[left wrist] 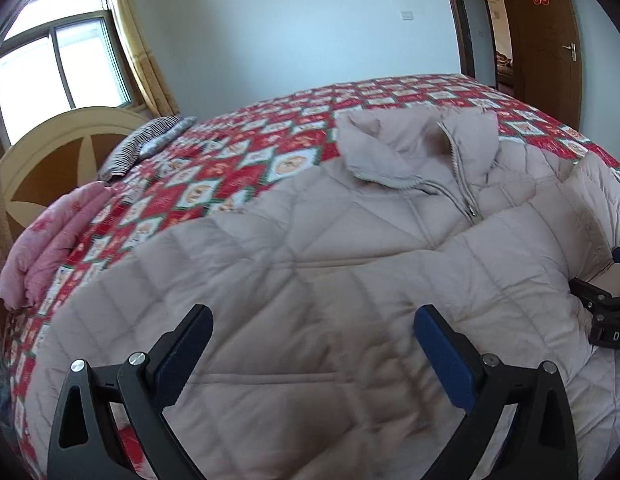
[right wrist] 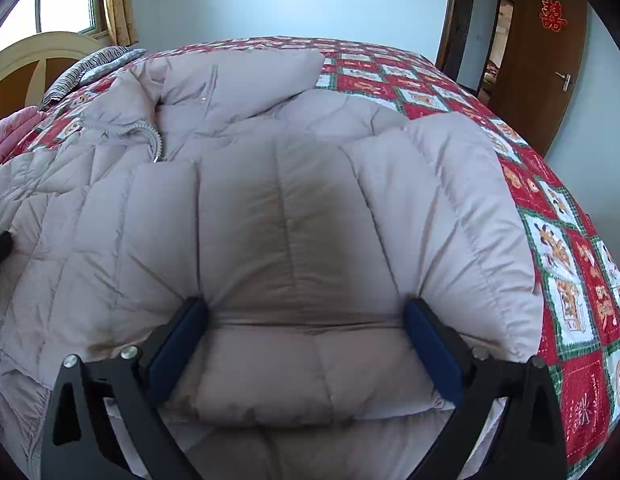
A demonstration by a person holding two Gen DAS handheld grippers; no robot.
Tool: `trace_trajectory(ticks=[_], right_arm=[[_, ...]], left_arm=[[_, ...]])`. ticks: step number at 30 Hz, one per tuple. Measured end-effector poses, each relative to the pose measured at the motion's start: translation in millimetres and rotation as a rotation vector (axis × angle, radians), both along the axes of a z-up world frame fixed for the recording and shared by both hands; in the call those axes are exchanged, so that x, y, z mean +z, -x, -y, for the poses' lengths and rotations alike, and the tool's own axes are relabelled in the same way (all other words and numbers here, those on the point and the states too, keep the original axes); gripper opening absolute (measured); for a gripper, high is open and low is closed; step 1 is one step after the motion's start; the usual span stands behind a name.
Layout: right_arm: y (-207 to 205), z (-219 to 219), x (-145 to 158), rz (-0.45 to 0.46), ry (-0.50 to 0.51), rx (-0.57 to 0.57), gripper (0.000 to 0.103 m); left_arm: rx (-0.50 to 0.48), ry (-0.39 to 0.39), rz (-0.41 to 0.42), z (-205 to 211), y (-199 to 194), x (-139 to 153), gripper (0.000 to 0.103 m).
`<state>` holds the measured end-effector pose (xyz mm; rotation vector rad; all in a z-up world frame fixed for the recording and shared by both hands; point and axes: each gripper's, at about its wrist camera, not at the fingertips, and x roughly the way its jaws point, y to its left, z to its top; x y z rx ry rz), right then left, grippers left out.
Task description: Fold large clothes
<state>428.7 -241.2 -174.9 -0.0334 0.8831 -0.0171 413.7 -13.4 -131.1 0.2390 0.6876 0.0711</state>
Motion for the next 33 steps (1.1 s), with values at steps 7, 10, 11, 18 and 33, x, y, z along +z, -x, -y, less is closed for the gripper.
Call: trace_trajectory(ticks=[7,10,11,18,33], right_arm=[[2.6,-2.8,1.9,0.011,0.02,-0.004,0.102],[3.1,-3.5,2.3,0.015,0.026,-0.006,0.102],[3.4,-3.8,2.3,0.016,0.029,-0.007,0.102],[5.7,-7.0,2.8,0.025,0.045,-0.011,0.102],[7.8,-7.7,3.8,0.036,0.065,-0.021,0.102]], left_arm=[[0.224,-0.098,0.021,-142.1,40.7,19.7,0.101],[0.362,-0.137,0.0,-215.4,62.8,13.1,0.101],[0.409,-0.146,-0.008,-238.8,70.9,10.8,0.101],[0.667,-0.102,-0.041,-366.4,132.0,-5.5,0.101],[0.543,0.222,-0.094,-352.3,120.3,-23.0,0.009]])
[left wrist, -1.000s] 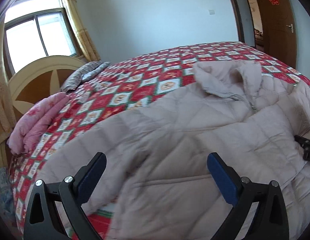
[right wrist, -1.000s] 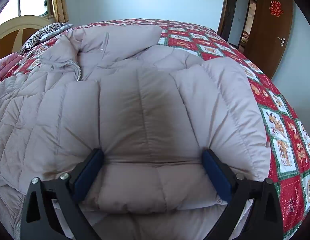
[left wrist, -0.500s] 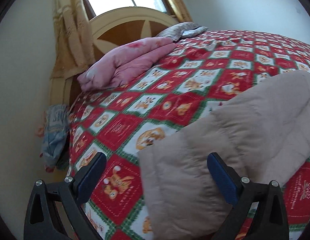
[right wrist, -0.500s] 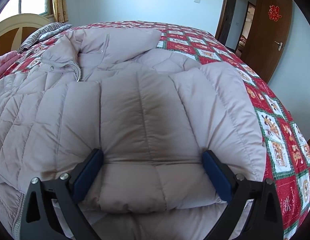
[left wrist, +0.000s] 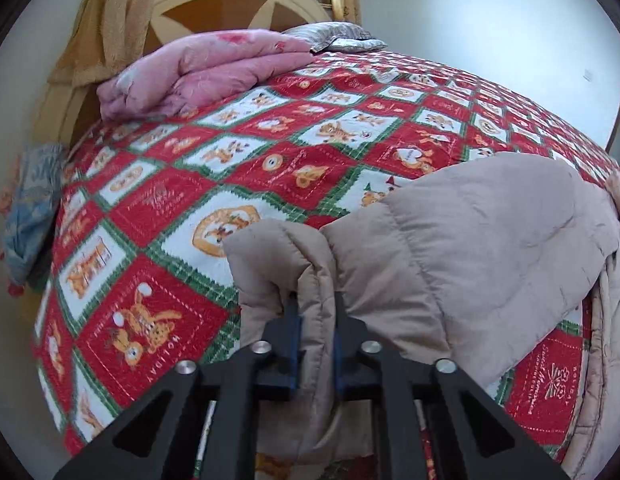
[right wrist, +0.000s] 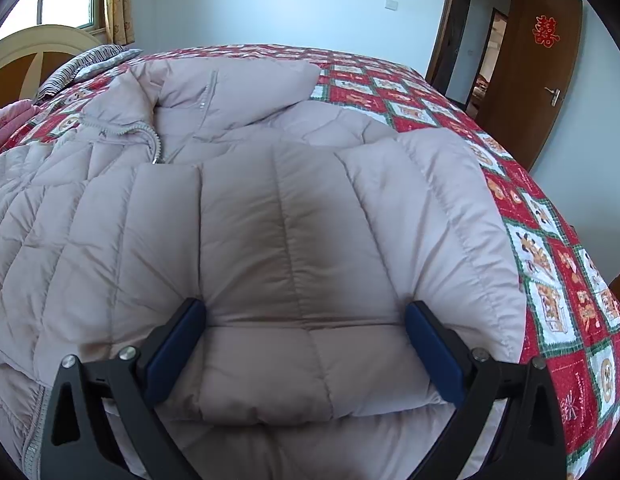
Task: Fold large clothes
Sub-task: 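Grasp the other sleeve with the left tool and lift it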
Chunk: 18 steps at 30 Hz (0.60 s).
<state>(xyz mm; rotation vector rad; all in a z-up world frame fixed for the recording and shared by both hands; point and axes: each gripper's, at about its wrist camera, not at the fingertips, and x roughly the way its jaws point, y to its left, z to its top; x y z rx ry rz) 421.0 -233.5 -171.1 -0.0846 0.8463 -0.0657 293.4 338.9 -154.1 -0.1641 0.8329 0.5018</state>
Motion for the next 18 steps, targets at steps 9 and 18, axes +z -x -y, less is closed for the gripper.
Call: trace_trajectory(ticks=[9,18], right_arm=[[22.2,5.4,21.9,0.054,-0.05,0.028,0.1],[76.4,-0.8,34.1,0.098,-0.042,0.074,0.1]], left_arm=[[-0.016,-0.163,0.214,27.4,16.6,104.1,0.005],[-0.312,-0.261,0.322,165.5,-23.0,168.6,0.005]])
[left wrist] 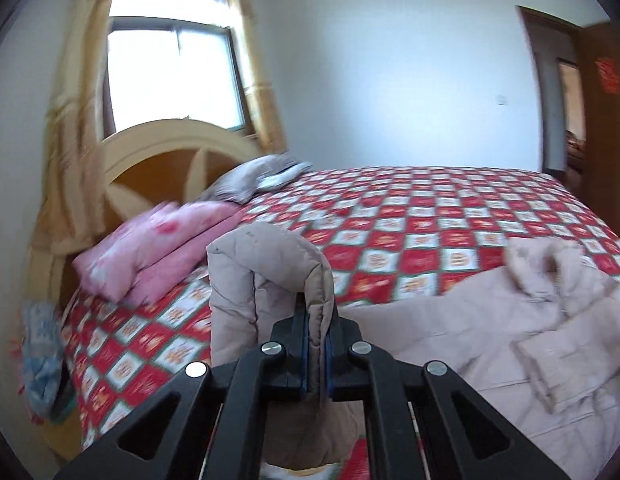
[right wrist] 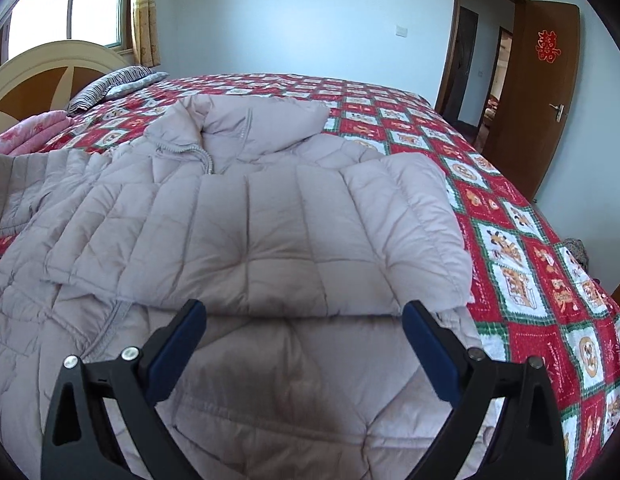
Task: Fold large clothes
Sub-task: 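Grasp the other sleeve with the left tool and lift it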
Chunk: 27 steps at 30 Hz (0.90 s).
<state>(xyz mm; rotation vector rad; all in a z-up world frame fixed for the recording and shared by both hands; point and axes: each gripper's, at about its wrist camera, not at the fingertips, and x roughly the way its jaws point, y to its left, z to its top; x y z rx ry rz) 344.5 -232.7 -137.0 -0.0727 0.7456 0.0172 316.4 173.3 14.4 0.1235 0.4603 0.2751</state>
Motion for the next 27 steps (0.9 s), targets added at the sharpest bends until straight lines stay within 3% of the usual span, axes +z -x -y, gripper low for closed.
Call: trace_trajectory(ticks=[7,11,14,19,24,27], right_arm=[[9.7,28.6,-11.8,-0.009,-0.11,-0.059,0.1],[10.8,39.8,-21.9,-0.027,-0.191,-0.078,0.101],[12.2,37.2,-23.1,-0.023,-0.185,-0.078,0.101],[15.5,34.4,-24.8,-0.02,-0.165,-0.078,0.101],[17.3,38.0,-25.7,-0.011,-0.187,-0.077,0.101],[16.7,37.9,-26.0,-0.009,-0.185,-0.078,0.101]], left_arm=[[-0.256,-0.038,-0.031,141.9,-25.9,-16.9,0.005],[-0.354,-0.033,-0.063,202.2,-37.2,-31.0,0.004],[-0.414,-0.035,-0.082,239.4,-44.0,-40.8,0.004],[-0.477,-0.048,-0.118,281.9,-48.6,-59.7,0.004],[-0.51,-0.043,-0.147,298.6,-54.7,-78.2,0.006],[-0.531,-0.03,-0.189,303.2,-59.8,-86.9,0.013]])
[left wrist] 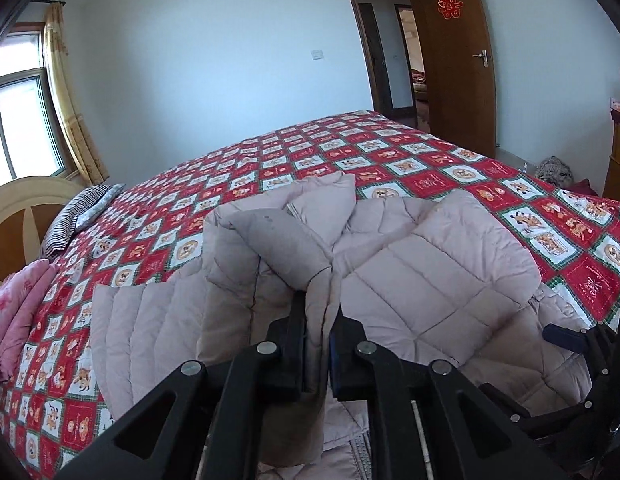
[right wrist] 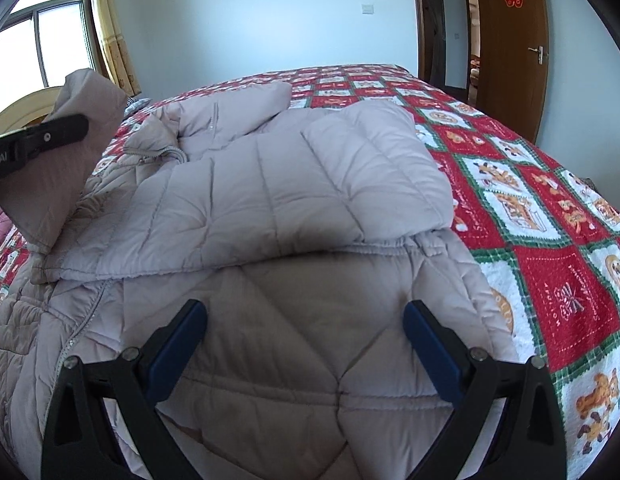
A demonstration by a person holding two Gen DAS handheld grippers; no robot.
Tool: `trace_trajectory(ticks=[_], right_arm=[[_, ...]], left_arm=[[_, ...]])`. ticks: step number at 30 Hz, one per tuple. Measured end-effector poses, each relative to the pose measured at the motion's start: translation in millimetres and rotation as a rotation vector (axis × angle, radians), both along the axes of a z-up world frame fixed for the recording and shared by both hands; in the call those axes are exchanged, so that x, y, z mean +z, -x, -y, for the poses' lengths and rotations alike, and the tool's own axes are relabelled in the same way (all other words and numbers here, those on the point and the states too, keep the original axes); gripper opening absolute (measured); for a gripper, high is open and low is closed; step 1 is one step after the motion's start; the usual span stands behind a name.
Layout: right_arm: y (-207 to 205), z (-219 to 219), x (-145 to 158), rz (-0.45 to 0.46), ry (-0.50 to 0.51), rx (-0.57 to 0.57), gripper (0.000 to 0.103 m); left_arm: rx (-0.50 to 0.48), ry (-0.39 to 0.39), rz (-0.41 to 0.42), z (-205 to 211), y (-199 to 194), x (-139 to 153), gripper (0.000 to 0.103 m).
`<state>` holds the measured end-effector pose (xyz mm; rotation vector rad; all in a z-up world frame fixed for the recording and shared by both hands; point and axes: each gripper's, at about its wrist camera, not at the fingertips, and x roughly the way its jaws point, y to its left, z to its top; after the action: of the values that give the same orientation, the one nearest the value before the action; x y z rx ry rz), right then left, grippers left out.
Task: Fold large clothes
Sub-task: 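Grasp the other sleeve with the left tool and lift it, then fold the held sleeve over the jacket front with the left tool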
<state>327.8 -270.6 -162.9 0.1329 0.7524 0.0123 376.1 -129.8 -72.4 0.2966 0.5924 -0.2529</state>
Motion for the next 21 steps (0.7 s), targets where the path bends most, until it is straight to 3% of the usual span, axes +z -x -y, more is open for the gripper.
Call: trace_trajectory(ticks=[3,4,6,10,15,19,21], right_arm=[[0.4,-0.7,-0.4,0.001,0.002,0.0,0.101],[0.4,-0.5,-0.6,0.002,0.001,0.0,0.101],[0.5,-0.4,-0.7,0.002,0.001,0.0,0.101],[0.5,-0.1,-0.9,0.002,0.002,0.0,0.101],[5.2,4.5,3.5,0.031,-0.03,0.0,0.101],[11.7,15.3,31.7,0.071,-0.262,0.029,0.101],[1.5,0.8,46.3,0.054,-0.299,0.071,0.101]], left_arm=[[-0.012,0.01,0.006,-1.1,2.2,-3.0,0.052],[-0.016,0.024,0.025,-3.4,5.8,-0.8,0.076],[-0.03,0.064,0.078,-9.2,15.5,6.6,0.093],[-0.049,0.058,0.099,-22.1,21.8,11.9,0.093],[0.069,0.024,0.088,-74.1,3.4,1.5,0.093],[0.201,-0.027,0.064,-129.0,-20.8,-15.7,0.093],[0.256,-0.036,0.037,-151.5,-33.2,-23.5,0.093]])
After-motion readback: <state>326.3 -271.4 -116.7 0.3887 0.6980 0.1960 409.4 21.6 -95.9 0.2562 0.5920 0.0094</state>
